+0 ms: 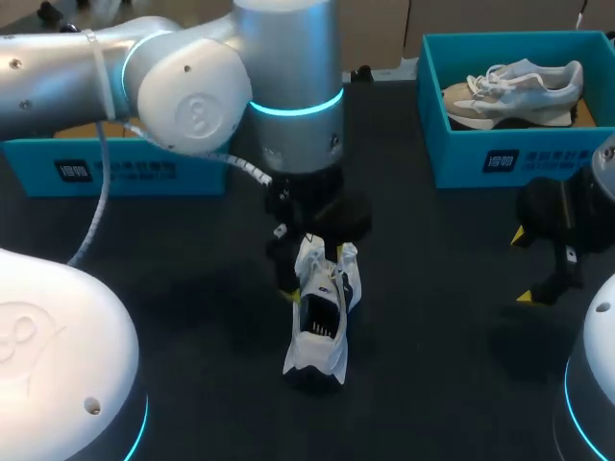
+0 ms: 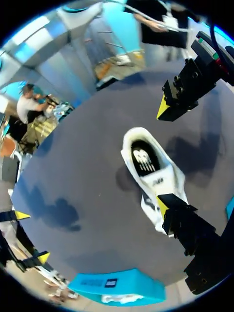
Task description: Take the shoe out of the shoebox, open the shoe tongue, remove and reinsert the insole, then place the shoe into the shoebox
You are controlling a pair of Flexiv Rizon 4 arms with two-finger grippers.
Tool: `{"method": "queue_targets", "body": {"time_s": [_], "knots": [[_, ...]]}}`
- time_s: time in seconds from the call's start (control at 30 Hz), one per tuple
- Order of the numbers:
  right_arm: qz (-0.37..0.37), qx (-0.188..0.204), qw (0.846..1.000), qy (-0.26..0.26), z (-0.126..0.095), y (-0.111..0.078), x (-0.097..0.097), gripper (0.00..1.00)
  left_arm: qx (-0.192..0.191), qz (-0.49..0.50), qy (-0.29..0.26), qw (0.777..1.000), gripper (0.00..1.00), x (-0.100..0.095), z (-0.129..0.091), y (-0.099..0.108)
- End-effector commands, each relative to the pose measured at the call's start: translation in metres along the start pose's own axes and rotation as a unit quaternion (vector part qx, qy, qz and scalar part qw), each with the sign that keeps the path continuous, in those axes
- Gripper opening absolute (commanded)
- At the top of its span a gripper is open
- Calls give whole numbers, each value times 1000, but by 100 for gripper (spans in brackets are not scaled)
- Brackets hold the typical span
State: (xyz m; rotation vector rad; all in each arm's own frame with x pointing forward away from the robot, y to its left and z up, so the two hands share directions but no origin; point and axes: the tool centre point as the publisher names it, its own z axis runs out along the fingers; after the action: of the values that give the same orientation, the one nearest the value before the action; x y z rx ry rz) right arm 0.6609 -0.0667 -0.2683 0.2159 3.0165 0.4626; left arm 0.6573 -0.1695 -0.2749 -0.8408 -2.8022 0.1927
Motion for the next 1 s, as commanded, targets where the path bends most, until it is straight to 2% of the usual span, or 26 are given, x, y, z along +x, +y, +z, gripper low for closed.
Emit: {"method": "queue_targets", "body": {"time_s": [0.03, 0.17, 0.47, 0.57, 0.77, 1.0], "knots": [[0, 1, 1000, -1, 0, 0, 2, 100, 35, -40, 5, 999, 100, 8, 22, 3], [0, 1, 1000, -1, 0, 0, 2, 100, 39, -79, 7, 996, 100, 20, 30, 3], [0, 1, 1000, -1, 0, 0, 2, 100, 36, -84, 17, 996, 100, 39, 57, -11], [0, 1, 1000, -1, 0, 0, 2, 100, 28, -101, 2, 994, 100, 44, 61, -13], [0, 1, 1000, -1, 0, 0, 2, 100, 29, -135, -15, 990, 100, 44, 84, -22], [0, 1, 1000, -1, 0, 0, 2, 100, 7, -153, -27, 988, 100, 42, 100, -25]]}}
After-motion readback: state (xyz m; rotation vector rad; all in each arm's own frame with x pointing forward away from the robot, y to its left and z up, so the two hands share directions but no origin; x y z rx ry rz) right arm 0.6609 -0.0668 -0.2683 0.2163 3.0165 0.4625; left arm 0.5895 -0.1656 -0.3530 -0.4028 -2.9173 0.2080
